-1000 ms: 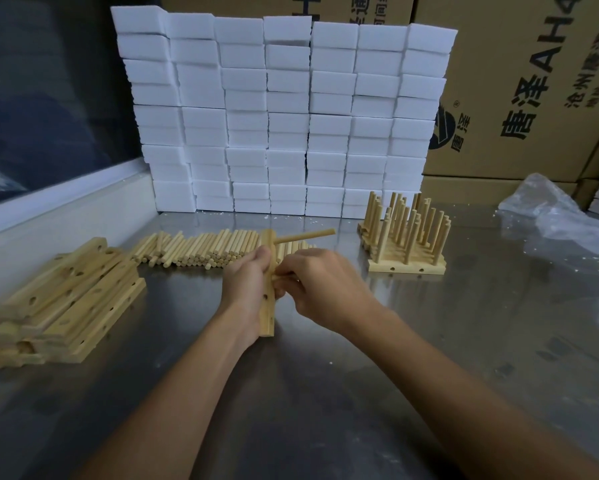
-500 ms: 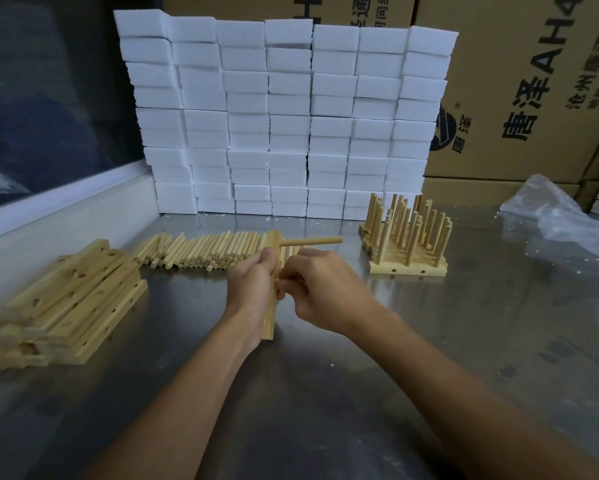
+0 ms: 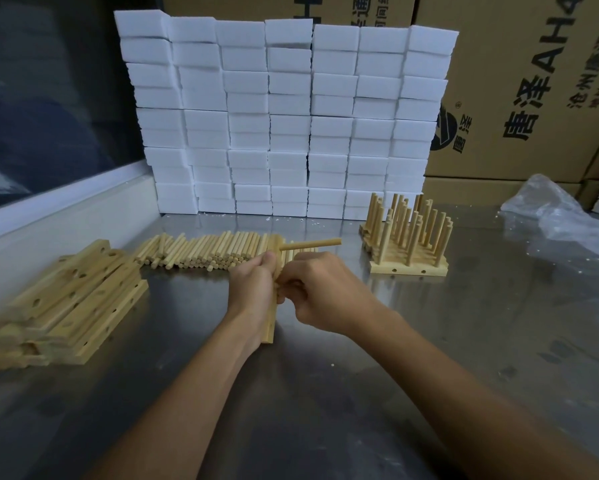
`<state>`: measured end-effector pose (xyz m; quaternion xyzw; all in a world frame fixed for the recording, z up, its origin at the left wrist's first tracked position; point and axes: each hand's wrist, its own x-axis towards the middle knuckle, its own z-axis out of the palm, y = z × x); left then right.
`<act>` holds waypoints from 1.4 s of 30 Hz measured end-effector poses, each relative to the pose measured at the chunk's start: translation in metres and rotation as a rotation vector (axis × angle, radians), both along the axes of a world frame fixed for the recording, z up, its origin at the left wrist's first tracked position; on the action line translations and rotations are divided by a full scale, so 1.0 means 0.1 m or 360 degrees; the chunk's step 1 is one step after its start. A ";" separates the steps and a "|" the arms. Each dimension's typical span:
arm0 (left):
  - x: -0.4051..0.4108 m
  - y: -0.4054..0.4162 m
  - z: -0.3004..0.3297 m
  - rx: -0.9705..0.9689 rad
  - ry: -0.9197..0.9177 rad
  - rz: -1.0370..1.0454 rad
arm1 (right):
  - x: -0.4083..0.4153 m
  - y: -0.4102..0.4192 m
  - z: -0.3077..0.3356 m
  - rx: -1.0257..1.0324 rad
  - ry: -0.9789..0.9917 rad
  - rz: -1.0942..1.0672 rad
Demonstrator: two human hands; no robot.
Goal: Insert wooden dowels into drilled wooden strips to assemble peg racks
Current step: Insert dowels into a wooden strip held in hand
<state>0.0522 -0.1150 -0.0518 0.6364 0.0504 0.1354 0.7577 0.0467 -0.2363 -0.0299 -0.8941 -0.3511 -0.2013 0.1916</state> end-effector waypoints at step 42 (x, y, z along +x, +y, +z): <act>0.17 0.34 -0.04 -0.0973 0.0456 0.0072 | 0.61 -0.26 -0.45 0.0036 0.0522 -0.0916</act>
